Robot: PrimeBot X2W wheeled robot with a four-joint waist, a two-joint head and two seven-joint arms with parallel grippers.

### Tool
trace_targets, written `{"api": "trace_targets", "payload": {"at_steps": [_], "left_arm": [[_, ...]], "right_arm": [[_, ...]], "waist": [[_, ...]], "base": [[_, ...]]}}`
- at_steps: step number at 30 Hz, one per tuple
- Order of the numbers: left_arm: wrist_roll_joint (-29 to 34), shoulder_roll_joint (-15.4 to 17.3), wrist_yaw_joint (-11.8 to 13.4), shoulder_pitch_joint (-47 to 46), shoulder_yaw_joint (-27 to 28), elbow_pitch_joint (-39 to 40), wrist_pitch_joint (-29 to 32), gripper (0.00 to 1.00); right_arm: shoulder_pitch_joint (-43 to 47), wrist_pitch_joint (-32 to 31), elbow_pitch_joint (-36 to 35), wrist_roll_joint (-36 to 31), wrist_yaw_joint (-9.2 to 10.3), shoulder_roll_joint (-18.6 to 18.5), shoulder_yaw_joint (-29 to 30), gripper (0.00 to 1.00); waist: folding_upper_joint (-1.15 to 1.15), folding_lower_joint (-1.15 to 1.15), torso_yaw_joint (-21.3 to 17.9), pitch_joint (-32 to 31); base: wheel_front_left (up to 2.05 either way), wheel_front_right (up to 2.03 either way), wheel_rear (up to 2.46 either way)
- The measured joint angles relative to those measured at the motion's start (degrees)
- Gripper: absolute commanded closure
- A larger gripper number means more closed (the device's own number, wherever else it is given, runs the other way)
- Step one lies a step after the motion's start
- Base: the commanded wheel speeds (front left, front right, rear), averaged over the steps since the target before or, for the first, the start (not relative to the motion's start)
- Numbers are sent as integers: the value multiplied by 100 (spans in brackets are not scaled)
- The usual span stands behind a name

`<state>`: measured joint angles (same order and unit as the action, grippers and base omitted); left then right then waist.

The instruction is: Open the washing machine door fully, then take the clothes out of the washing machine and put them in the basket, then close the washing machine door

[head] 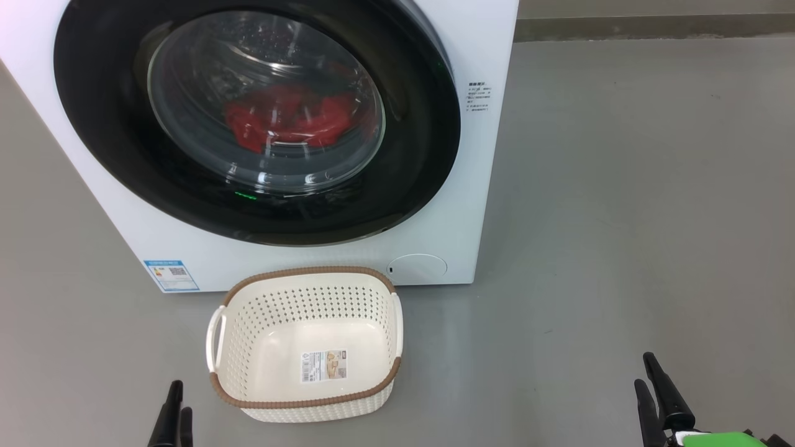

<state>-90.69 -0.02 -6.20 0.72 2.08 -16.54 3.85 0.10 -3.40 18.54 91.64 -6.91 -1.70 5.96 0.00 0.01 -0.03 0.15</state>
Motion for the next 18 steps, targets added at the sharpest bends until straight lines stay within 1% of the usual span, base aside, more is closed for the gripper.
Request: {"api": "trace_targets", "payload": {"at_steps": [8, 16, 18], "left_arm": [[442, 4, 68, 21, -97, 179, -144, 0], [1311, 27, 124, 38, -260, 301, -261, 0], [1402, 29, 126, 43, -274, 318, -296, 0]], "right_arm": [[9, 120, -101, -352, 0, -2, -83, 0], [23, 259, -233, -1021, 0, -5, -172, 0], [24, 265, -250, -1111, 0, -5, -182, 0]], "waist": [[0, 0, 0, 0], [0, 0, -4, 5], [0, 0, -5, 5]], "base": [[0, 0, 0], [0, 0, 0], [0, 0, 0]]}}
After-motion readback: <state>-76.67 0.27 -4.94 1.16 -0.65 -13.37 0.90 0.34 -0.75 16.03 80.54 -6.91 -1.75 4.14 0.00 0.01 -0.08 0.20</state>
